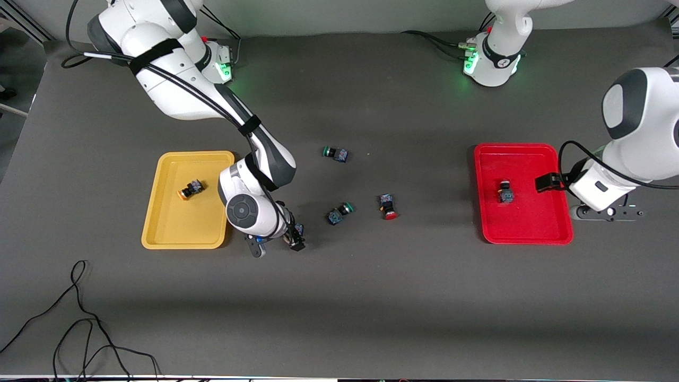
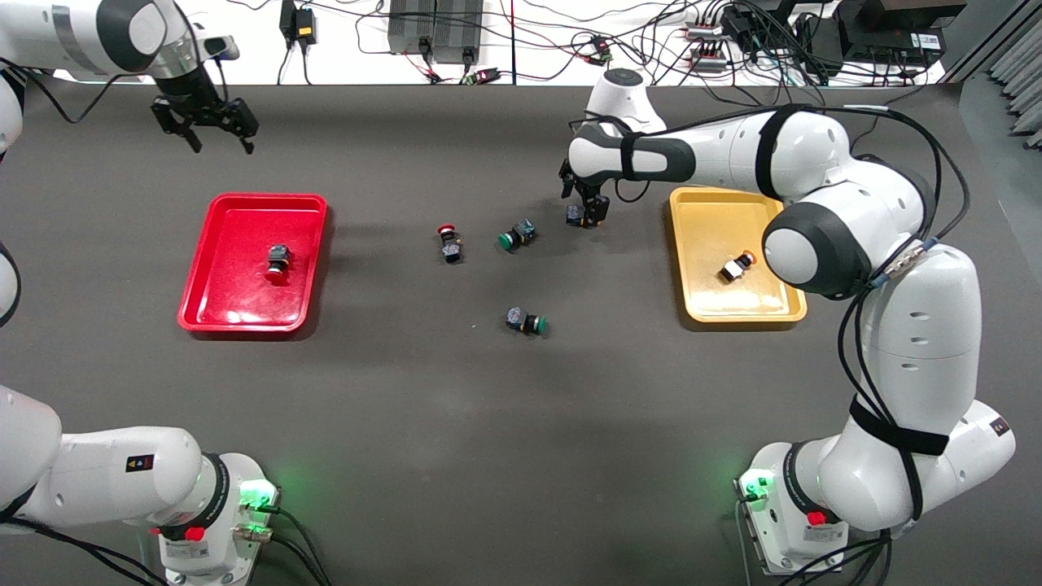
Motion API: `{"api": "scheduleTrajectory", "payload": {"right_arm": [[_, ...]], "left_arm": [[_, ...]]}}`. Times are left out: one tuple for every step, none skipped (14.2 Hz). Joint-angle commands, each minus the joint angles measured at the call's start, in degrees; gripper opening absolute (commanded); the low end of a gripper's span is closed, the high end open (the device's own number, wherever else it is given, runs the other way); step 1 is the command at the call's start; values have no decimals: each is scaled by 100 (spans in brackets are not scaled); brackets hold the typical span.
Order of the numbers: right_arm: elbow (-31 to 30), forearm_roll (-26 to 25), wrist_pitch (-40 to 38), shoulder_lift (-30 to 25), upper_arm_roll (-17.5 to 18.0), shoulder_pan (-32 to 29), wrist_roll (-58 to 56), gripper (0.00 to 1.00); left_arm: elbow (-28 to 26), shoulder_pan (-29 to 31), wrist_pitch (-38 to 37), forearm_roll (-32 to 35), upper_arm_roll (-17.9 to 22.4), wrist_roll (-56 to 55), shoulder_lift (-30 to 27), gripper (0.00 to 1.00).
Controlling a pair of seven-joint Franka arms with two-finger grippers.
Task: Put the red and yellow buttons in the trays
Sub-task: 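Grasp the second yellow button with the right gripper while the left gripper reaches red, then carry the yellow button to the tray while the left gripper grasps red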
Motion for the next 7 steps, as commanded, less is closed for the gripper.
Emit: {"api": "scheduleTrajectory", "payload": {"right_arm": [[58,-37,-68,127,-6,19,107,100],[40,-37,-68,109,-6,19,98,99],[40,-81,-68,100,-6,19,90,91],[31,-186,-68,100,-6,19,90,76],[39,-230,-77,74,-6,19,81,52],[40,-231,-86,39,-6,-16,37,29],[40,-231,-216,-40,-6,-25,28,15]], "left_arm": [[110,-542,-14,-183,-225,-1033,47,100],[154,-779,39,-183,-313,-1506,99,100],[189,-1051,161,-183,-375,-1964,169,100],[190,-1367,397,-174,-375,-2412,283,100],[190,-1649,635,-166,-375,-2808,406,100],[190,-1930,933,-131,-375,-3221,547,100],[190,-2168,1214,-96,-375,-3530,705,100]]}}
